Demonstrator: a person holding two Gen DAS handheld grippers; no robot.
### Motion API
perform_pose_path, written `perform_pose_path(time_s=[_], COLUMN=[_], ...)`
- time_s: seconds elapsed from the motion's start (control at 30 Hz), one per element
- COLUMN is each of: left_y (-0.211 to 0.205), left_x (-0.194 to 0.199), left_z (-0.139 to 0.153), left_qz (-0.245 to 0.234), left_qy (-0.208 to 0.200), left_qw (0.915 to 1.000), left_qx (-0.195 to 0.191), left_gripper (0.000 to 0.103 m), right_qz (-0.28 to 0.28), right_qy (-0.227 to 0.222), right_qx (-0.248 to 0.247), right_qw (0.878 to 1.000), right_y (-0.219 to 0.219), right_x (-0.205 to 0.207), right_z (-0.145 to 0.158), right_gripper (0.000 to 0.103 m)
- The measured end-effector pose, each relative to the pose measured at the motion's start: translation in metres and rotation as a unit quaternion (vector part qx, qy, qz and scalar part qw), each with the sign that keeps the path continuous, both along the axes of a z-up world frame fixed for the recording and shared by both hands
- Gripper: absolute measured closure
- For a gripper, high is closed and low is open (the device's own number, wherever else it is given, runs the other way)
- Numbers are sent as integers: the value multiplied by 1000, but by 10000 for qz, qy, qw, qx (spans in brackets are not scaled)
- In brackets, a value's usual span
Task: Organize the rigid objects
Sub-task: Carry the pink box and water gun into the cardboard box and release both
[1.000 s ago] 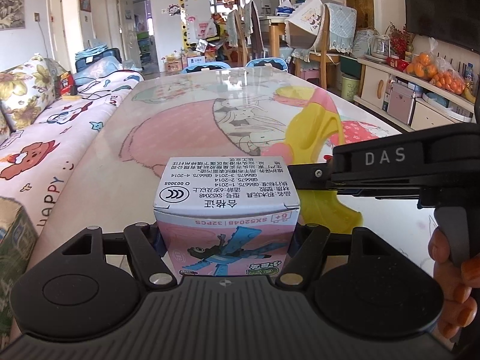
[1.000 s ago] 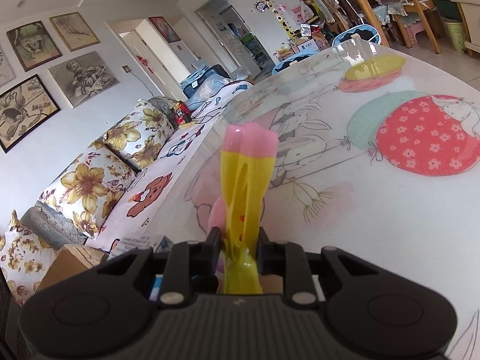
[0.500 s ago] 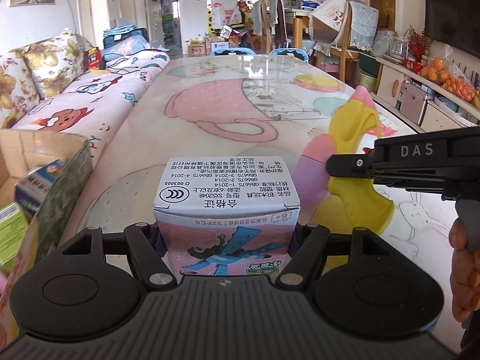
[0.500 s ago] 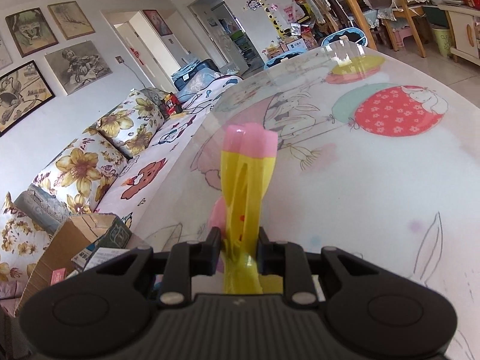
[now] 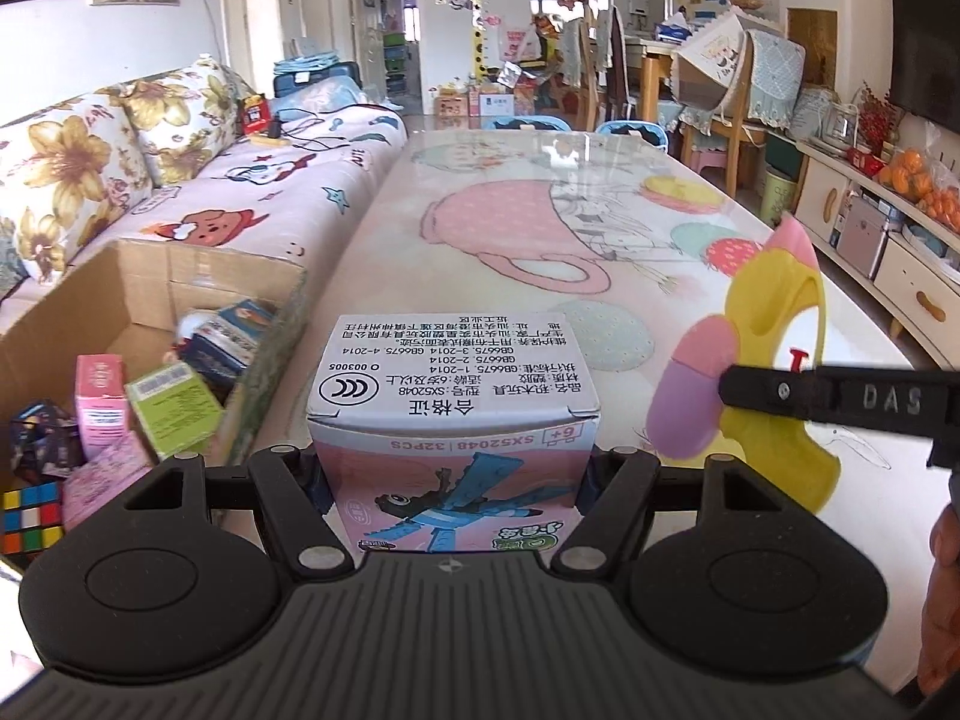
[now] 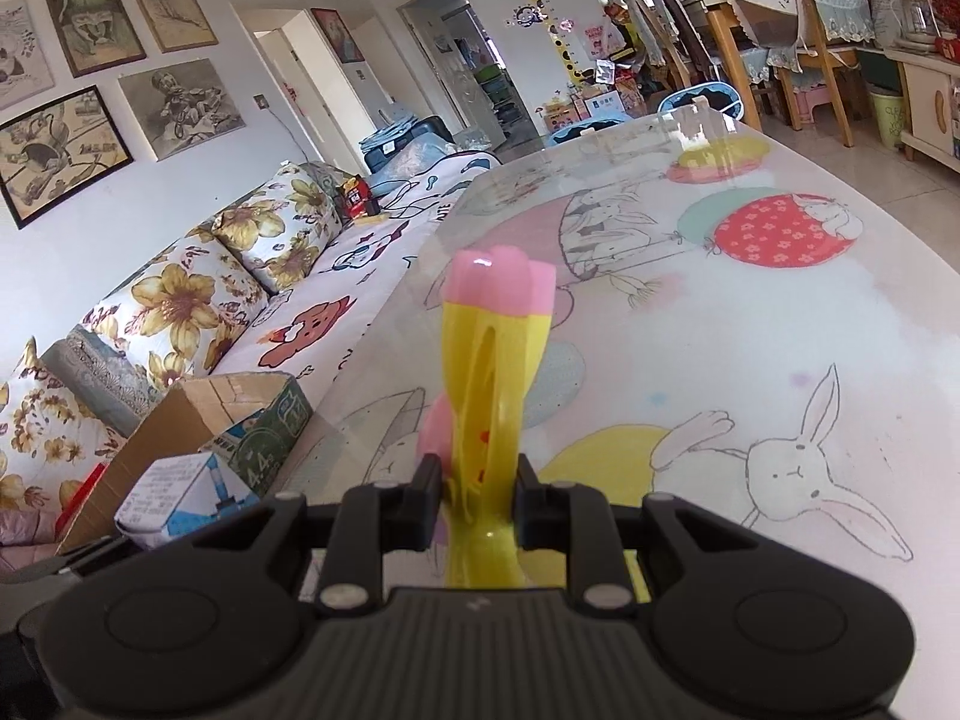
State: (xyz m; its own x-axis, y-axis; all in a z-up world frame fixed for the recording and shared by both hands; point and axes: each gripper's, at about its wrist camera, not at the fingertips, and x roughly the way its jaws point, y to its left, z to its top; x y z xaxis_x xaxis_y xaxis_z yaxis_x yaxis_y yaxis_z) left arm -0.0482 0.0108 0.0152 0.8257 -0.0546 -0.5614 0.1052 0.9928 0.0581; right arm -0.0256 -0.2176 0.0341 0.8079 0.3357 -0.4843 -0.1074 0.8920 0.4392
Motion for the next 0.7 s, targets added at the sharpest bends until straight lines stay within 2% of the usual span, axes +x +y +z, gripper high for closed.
perform_pose_path(time_s=[0.33, 0.7], left_y=[22, 59], left_x=[-8, 2], left_z=[23, 33], left_qz=[352, 959], left_qy=[-252, -461], left_qw=[9990, 9941], left_qx=[121, 207], left_gripper=[17, 17], right_qz=[374, 973], right_qy=[-183, -505], right_qx=[-184, -360], right_qw=[9990, 9933], right_y=[31, 86], right_x=[-22, -22], right_z=[19, 50], right_gripper=[82, 82])
